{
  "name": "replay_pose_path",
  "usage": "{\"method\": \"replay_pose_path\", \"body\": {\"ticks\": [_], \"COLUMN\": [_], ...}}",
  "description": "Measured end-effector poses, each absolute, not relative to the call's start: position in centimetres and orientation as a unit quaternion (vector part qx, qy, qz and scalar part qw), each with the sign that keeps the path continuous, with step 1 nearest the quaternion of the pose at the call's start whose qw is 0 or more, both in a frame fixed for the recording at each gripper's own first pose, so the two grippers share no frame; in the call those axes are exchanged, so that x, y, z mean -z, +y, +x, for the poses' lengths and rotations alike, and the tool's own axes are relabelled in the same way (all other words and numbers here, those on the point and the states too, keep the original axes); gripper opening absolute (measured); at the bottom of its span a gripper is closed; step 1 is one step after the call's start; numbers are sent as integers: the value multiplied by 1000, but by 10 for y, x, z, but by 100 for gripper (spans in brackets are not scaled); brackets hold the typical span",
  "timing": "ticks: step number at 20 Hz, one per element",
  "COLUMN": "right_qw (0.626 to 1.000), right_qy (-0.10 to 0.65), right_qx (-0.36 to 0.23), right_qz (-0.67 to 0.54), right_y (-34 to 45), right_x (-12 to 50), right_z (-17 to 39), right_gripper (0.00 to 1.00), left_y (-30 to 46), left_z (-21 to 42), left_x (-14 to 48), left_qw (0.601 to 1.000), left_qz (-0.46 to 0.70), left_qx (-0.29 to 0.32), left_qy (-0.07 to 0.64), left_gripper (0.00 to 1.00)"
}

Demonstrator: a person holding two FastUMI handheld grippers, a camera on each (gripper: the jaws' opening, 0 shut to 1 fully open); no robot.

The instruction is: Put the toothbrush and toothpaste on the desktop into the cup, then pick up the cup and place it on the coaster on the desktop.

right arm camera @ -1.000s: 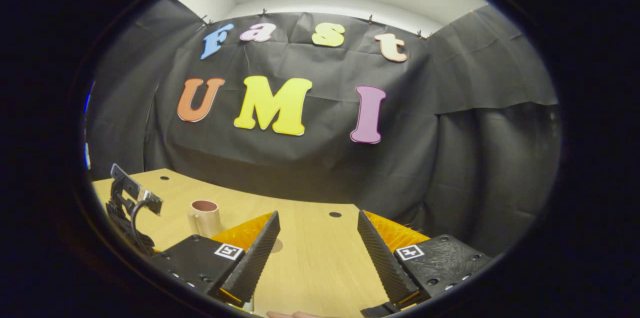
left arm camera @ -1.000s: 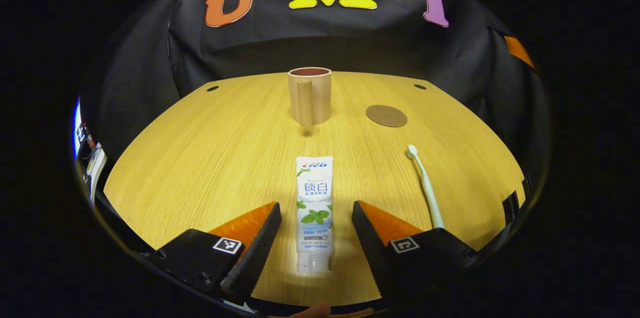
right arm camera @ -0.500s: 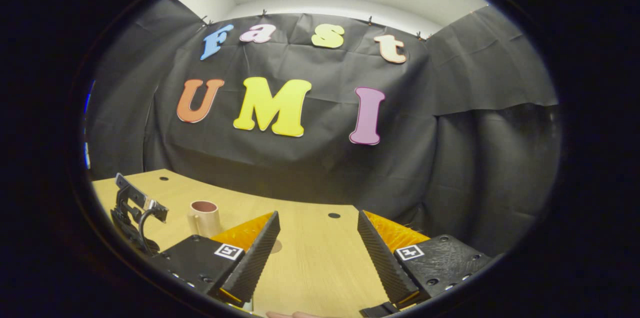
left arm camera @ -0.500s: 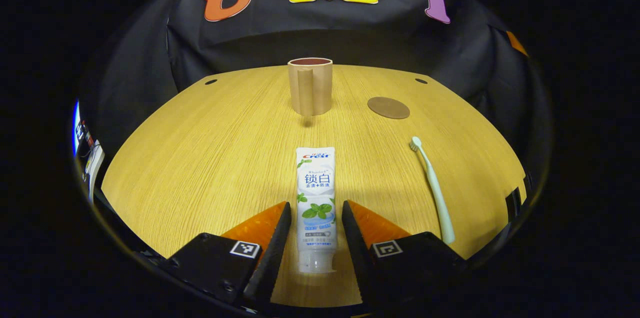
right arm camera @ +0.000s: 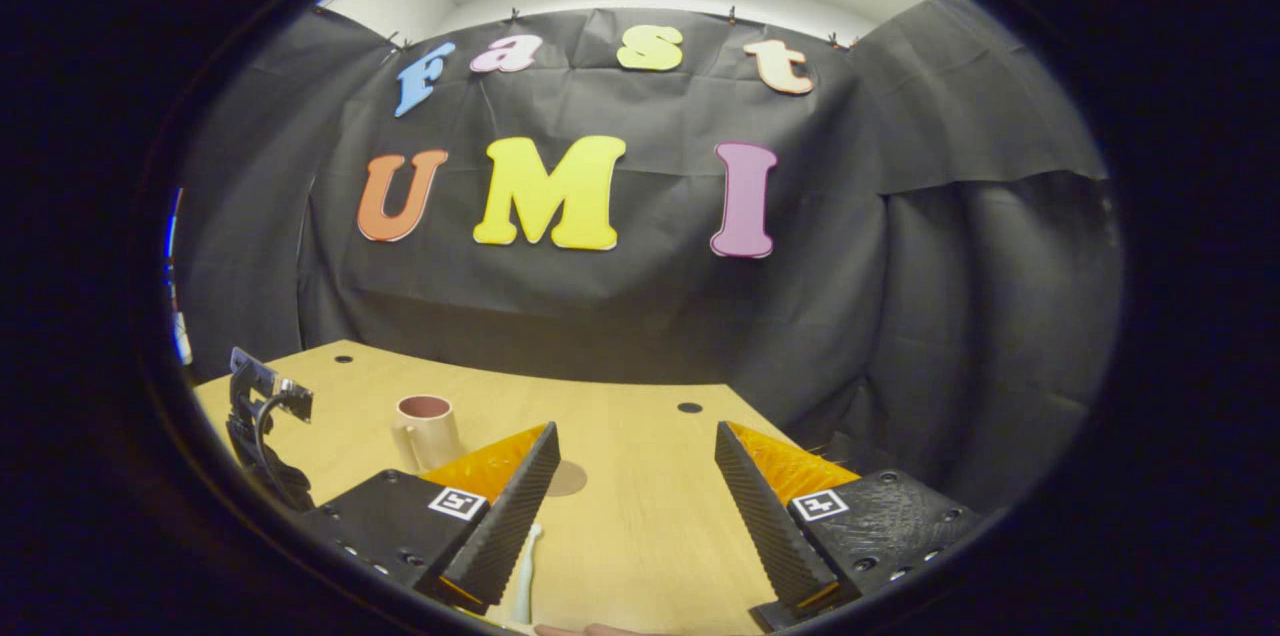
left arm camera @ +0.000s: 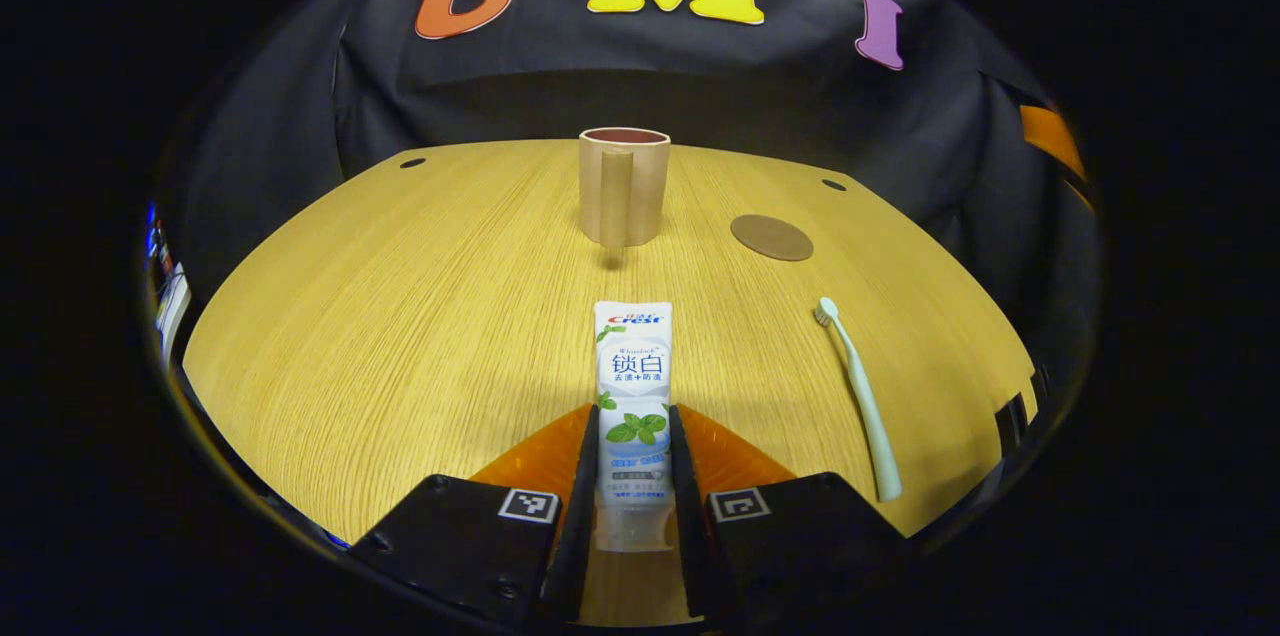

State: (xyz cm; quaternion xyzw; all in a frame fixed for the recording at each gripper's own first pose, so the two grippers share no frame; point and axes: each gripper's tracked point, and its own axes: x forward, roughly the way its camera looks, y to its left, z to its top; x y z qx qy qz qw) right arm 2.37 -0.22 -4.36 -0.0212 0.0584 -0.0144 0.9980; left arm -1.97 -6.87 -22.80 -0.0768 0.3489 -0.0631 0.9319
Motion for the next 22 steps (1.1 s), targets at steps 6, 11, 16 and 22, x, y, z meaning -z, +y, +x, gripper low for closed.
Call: {"method": "replay_pose_path", "body": {"ticks": [6,11,16,22], "right_qw": [987,970,944,927], "right_qy": [154,233,325,371], "right_qx": [-19,-25,-57,-48], "right_qz": [-45,-61,-17,-16], "right_y": [30,47,71,75], "right_x": [110,166,220,245], "right_z": [41,50,45,39], "right_gripper": [95,96,91,72], "left_y": [-54,-32,-22,-21], "left_z": [-8,-12,-12,-14], "left_x": [184,138,115,121], "left_qw": [960,980,988,986], "left_qz": [-72,-65,-63,-61], "left_qx": [43,8,4,11], "left_qy": [268,186,140,154], "left_gripper": [41,40,40,40]}}
